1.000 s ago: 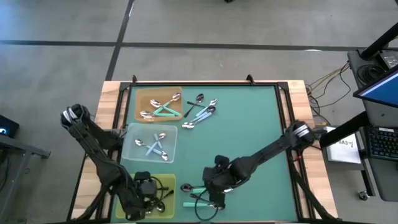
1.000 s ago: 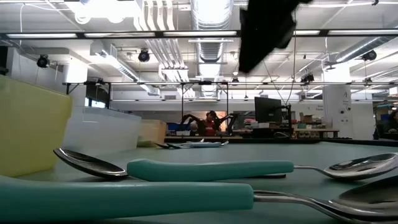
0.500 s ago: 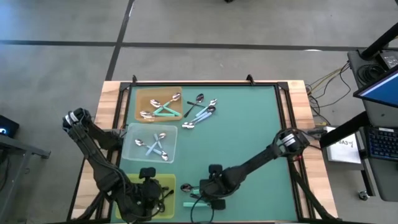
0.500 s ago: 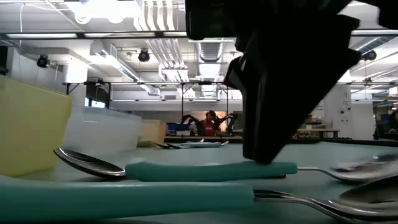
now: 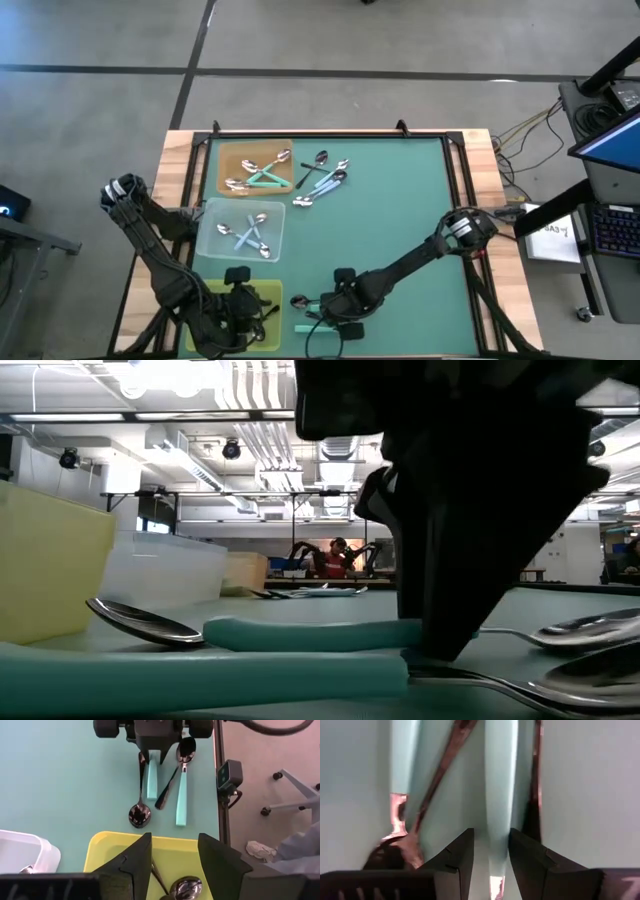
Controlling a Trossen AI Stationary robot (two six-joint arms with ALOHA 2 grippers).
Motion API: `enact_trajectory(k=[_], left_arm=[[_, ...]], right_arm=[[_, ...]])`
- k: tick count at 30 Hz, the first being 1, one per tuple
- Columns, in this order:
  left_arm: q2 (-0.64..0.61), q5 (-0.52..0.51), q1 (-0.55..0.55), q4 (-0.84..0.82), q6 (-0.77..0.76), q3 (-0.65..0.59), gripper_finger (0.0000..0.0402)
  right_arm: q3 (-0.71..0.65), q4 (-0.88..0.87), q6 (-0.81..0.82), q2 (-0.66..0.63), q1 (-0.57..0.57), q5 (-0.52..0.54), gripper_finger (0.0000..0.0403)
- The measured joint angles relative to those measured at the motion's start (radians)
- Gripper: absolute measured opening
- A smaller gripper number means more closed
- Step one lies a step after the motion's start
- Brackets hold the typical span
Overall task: Sort silverware by color (type)
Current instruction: Put the green spoon into the orange bin
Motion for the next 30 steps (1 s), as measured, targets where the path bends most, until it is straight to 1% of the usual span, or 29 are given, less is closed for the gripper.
enact_trajectory(k=[7, 12, 14, 17, 18, 21, 24, 30], left_arm=[[0.000, -0.051, 0.000, 0.036, 0.000, 0.001, 0.0142], [0.000, -0.144, 0.000, 0.037, 0.004, 0.001, 0.0142], [0.000, -0.195, 0.000, 0.034, 0.013, 0.001, 0.0142], [0.000, -0.267, 0.000, 0.034, 0.042, 0.001, 0.0142], [0.000, -0.289, 0.000, 0.035, 0.058, 0.001, 0.0142], [0.000, -0.339, 0.001, 0.035, 0.095, 0.001, 0.0142], [-0.001, -0.342, 0.006, 0.031, 0.098, 0.001, 0.0142], [-0.002, -0.343, 0.017, -0.021, 0.040, 0.001, 0.0142]], right_arm=[[-0.002, 0.011, -0.006, 0.004, 0.000, -0.024, 0.0109], [-0.002, 0.008, -0.035, 0.001, -0.003, -0.033, 0.0104], [-0.002, 0.006, -0.051, 0.001, -0.008, -0.046, 0.0085], [-0.002, 0.006, -0.054, 0.000, -0.019, -0.071, 0.0039], [-0.002, 0.006, -0.054, 0.000, -0.023, -0.077, 0.0031], [-0.002, 0.005, -0.055, 0.000, -0.033, -0.090, 0.0030], [-0.001, -0.006, -0.076, -0.002, -0.044, -0.095, 0.0030], [-0.003, -0.073, -0.124, -0.046, -0.094, -0.084, 0.0030]])
